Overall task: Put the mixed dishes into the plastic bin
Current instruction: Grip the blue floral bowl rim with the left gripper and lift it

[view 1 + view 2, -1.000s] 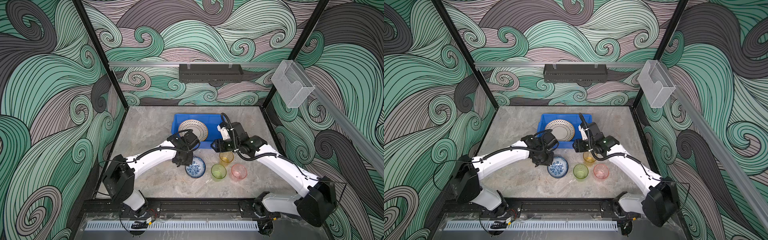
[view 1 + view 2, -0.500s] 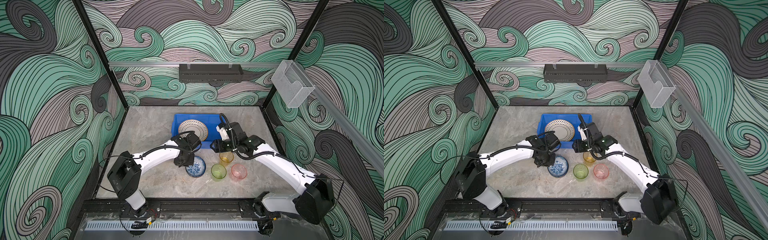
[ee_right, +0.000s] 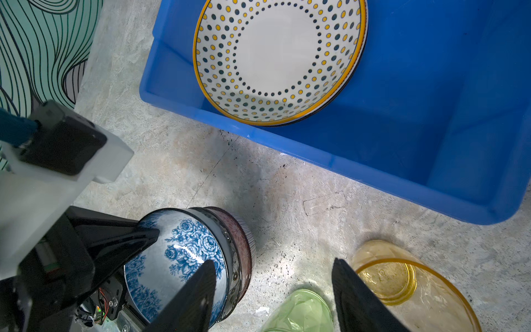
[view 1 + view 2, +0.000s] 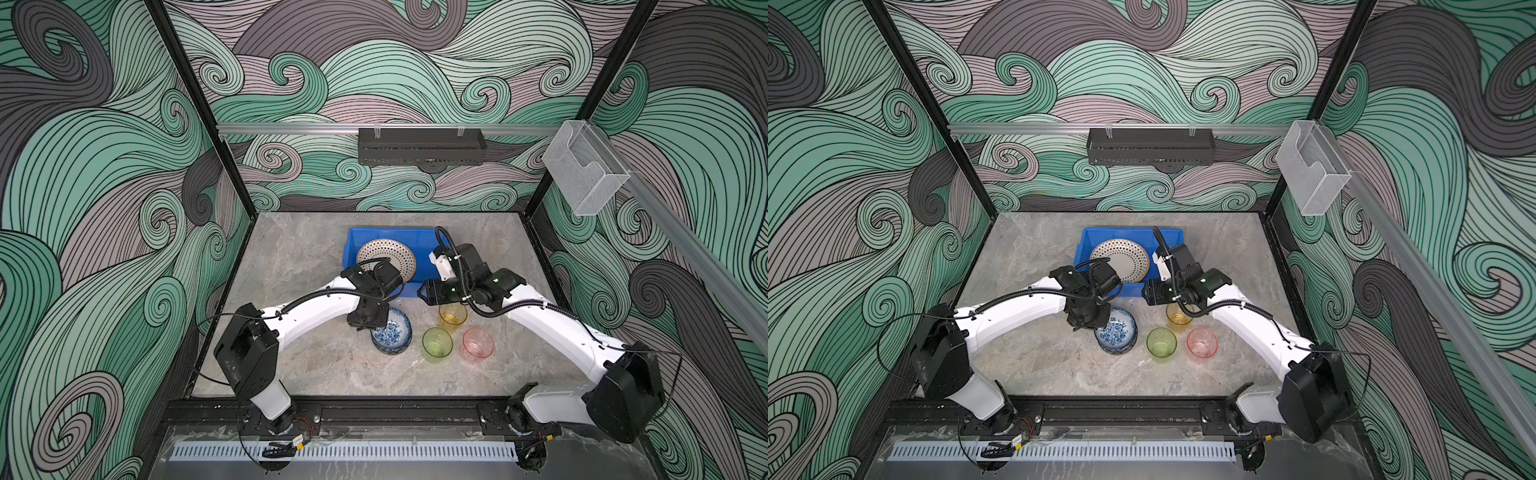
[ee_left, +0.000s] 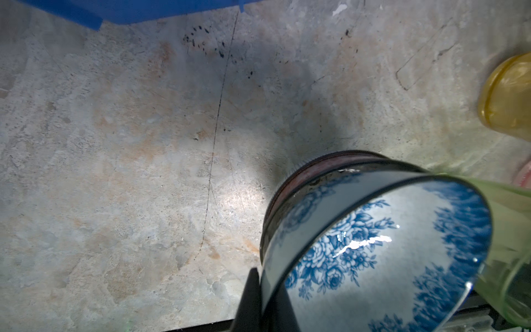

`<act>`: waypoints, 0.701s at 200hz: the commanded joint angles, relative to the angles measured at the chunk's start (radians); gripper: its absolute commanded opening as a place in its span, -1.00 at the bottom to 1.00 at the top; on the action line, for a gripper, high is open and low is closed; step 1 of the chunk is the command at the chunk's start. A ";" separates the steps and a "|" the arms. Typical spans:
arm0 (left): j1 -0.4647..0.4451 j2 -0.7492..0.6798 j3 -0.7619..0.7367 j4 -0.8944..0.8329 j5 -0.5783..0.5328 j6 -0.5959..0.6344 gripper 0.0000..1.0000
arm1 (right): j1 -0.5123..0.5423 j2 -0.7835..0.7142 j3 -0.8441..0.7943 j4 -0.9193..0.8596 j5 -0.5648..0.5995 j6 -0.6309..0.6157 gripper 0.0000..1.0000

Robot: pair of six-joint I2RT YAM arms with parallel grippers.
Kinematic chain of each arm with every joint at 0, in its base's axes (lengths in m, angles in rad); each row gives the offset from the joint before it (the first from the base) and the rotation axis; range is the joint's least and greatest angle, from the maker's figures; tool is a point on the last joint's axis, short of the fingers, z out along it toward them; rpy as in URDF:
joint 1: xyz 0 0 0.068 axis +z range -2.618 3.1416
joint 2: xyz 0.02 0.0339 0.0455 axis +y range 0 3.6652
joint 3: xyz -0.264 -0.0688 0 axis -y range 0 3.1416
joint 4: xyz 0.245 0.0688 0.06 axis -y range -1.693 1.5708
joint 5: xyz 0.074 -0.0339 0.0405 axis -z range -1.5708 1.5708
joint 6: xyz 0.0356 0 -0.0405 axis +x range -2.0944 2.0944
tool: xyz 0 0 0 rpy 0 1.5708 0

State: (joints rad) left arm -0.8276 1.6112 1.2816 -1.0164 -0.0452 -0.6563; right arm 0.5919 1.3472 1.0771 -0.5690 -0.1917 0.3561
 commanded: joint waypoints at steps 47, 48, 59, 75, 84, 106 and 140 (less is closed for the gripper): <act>0.010 -0.068 0.124 -0.098 -0.067 0.056 -1.00 | 0.014 -0.010 0.015 0.031 -0.021 -0.009 0.30; 0.010 -0.068 0.126 -0.099 -0.068 0.056 -1.00 | 0.013 -0.011 0.014 0.031 -0.021 -0.009 0.30; 0.014 -0.069 0.132 -0.109 -0.079 0.061 -1.00 | 0.014 -0.020 0.011 0.039 -0.021 -0.011 0.30; 0.023 -0.072 0.140 -0.118 -0.091 0.064 -1.00 | 0.014 -0.041 -0.003 0.061 -0.016 -0.011 0.30; 0.029 -0.075 0.143 -0.119 -0.096 0.067 -1.00 | 0.015 -0.054 -0.011 0.075 -0.012 -0.011 0.30; 0.052 -0.080 0.155 -0.113 -0.105 0.082 -1.00 | 0.014 -0.077 -0.022 0.089 -0.007 -0.018 0.31; 0.094 -0.070 0.196 -0.107 -0.119 0.103 -1.00 | 0.015 -0.097 -0.026 0.094 -0.003 -0.039 0.31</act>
State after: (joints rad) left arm -0.7643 1.5707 1.4055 -1.1133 -0.1295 -0.5816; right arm 0.6022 1.2732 1.0679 -0.4999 -0.2028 0.3408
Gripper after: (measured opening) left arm 0.056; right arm 0.655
